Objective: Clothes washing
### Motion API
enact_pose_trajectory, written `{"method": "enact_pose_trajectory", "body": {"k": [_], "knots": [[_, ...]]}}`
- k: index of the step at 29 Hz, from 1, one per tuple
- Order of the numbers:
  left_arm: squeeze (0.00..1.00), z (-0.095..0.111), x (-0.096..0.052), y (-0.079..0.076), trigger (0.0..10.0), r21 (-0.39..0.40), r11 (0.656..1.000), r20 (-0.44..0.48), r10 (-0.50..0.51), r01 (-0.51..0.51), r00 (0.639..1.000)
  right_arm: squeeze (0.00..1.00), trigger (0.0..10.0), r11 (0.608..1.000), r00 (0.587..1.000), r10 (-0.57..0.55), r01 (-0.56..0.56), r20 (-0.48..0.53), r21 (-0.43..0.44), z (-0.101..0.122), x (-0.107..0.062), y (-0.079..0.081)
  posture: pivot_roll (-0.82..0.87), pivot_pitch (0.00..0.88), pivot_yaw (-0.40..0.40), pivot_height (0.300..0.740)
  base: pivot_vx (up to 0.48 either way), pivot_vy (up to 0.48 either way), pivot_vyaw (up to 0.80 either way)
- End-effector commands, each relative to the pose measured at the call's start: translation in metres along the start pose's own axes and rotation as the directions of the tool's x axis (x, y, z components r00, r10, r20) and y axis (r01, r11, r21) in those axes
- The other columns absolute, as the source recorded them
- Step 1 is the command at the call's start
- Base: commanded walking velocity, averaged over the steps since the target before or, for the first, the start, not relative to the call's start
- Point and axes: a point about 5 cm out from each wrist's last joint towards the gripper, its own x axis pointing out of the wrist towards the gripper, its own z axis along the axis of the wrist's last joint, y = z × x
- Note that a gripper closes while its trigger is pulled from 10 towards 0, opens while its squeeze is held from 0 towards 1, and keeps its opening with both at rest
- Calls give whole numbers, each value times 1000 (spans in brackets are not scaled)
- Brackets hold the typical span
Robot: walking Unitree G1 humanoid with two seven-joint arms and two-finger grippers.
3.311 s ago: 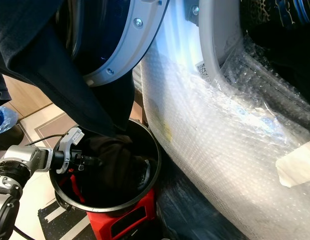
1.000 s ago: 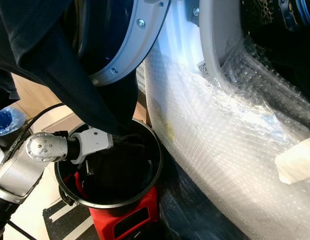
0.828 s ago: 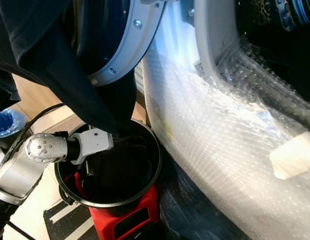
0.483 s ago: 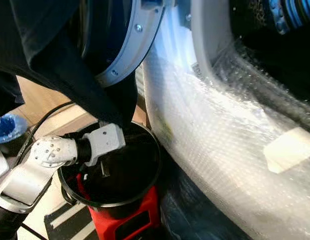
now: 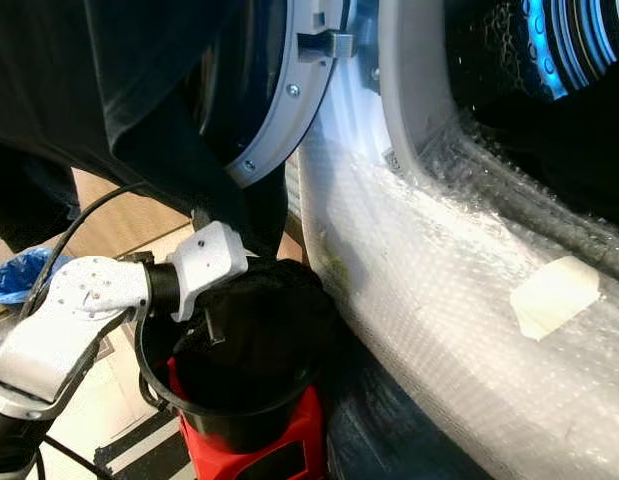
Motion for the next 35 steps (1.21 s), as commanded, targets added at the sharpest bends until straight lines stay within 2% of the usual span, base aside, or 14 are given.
{"method": "enact_pose_trajectory", "body": {"k": [1, 8, 11, 15, 22, 27, 35], "knots": [[0, 17, -2, 2, 10000, 14, 1000, 64, 7, -8, 998, 0, 10000, 1000, 999, 0, 0, -41, -2, -9, -4, -1, -85, 122, -11, 740, 0, 0, 0], [0, 25, 10, -12, 10000, -10, 997, 110, -79, 81, 991, 0, 10000, 1000, 998, 5, -6, -55, -7, -7, 1, 1, -74, 83, -4, 740, 0, 0, 0], [0, 25, 12, -11, 10000, -13, 996, 112, -84, 86, 990, 0, 10000, 1000, 998, 11, -11, -61, -8, -7, 2, 2, -76, 76, 0, 740, 0, 0, 0], [0, 38, 21, -10, 10000, -88, 988, 186, -106, 124, 977, 0, 10000, 999, 997, 49, -49, -61, 7, -5, 6, 7, -84, 59, 7, 740, 0, 0, 0], [0, 57, 23, -3, 10000, -211, 952, 315, -149, 223, 937, 0, 10000, 986, 983, 164, -165, -81, -13, -2, 10, 13, -98, 39, 2, 740, 0, 0, 0], [0, 62, 25, 0, 10000, -245, 936, 360, -154, 252, 920, 0, 10000, 969, 965, 237, -243, -110, -42, -4, 8, 15, -98, 38, -2, 740, 0, 0, 0], [0, 96, 27, 26, 10000, -287, 912, 492, -121, 292, 862, 0, 10000, 921, 922, 380, -384, -70, -59, 14, 10, 12, -86, 32, -4, 740, 0, 0, 0]]}}
